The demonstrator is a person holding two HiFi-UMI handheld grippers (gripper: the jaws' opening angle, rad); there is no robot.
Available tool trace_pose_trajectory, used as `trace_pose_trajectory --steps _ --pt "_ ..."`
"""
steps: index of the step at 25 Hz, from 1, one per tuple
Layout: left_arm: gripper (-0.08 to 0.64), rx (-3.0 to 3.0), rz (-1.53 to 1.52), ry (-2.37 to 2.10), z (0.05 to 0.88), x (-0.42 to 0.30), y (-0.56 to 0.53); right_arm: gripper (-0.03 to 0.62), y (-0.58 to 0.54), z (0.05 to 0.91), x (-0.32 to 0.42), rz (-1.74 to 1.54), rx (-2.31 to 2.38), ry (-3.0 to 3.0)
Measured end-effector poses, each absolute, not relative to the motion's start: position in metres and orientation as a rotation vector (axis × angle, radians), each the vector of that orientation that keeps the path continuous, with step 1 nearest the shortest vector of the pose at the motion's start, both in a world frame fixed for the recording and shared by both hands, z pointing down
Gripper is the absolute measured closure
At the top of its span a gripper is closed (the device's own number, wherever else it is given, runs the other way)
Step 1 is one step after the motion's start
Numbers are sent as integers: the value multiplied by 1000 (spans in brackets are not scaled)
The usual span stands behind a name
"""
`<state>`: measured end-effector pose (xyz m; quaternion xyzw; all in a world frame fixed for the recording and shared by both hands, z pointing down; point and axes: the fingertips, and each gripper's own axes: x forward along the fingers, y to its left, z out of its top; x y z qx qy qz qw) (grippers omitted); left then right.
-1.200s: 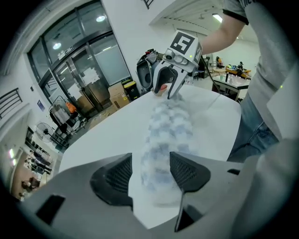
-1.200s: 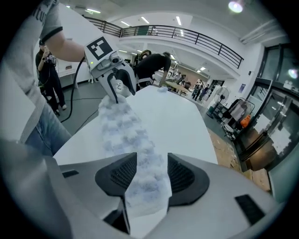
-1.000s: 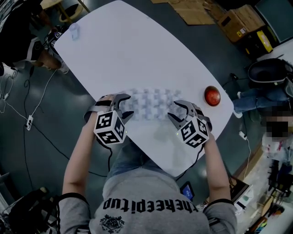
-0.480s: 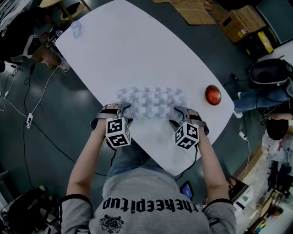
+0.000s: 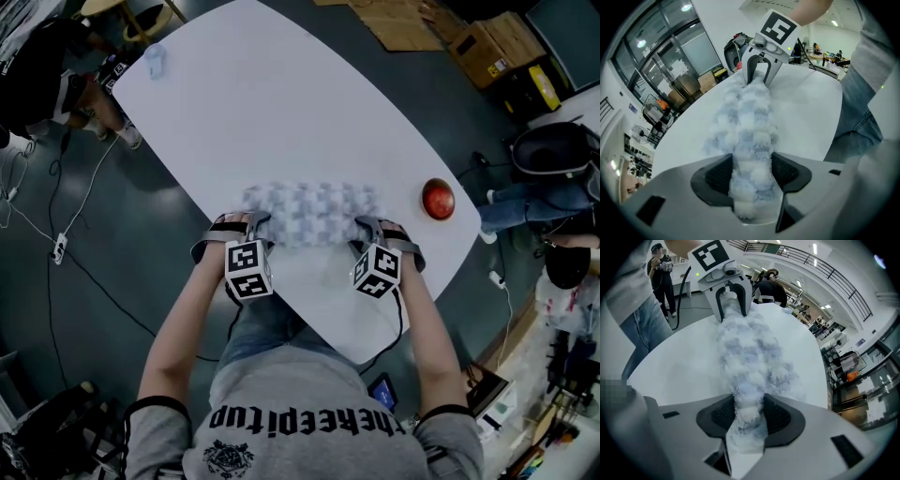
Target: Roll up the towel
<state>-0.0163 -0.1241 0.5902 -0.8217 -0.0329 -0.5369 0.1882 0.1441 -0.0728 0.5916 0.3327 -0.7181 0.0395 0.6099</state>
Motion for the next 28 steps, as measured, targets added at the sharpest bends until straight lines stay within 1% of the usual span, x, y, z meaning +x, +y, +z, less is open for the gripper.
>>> trace_pose_trajectory --steps 1,3,4,6,8,10,15,19,28 --pt "298 -2316 -1507 -91 591 -17 -124 438 -74 591 144 93 770 -1657" --pt "315 -2324 -1506 -93 590 -18 -124 493 -74 589 144 101 764 -1663" --pt "339 -2326 -1509 -95 589 -18 -123 509 -72 587 144 110 760 -1670" --pt "423 -2347 -1517 -107 585 -19 -122 525 -69 584 143 137 753 -1688" --pt "458 -2378 -1533 -130 582 -21 -119 528 -66 580 141 168 751 -1714" --pt "468 -2403 -1555 -167 580 -24 -115 529 -60 576 138 207 740 -1739" --pt "471 -2455 -1621 -304 573 -32 -92 528 -36 566 128 364 679 -1812" --pt "469 -2520 -1639 -333 567 -32 -93 524 -38 553 130 465 691 -1865" --pt "465 -2616 -1610 -311 555 -16 -132 500 -80 538 151 506 812 -1890"
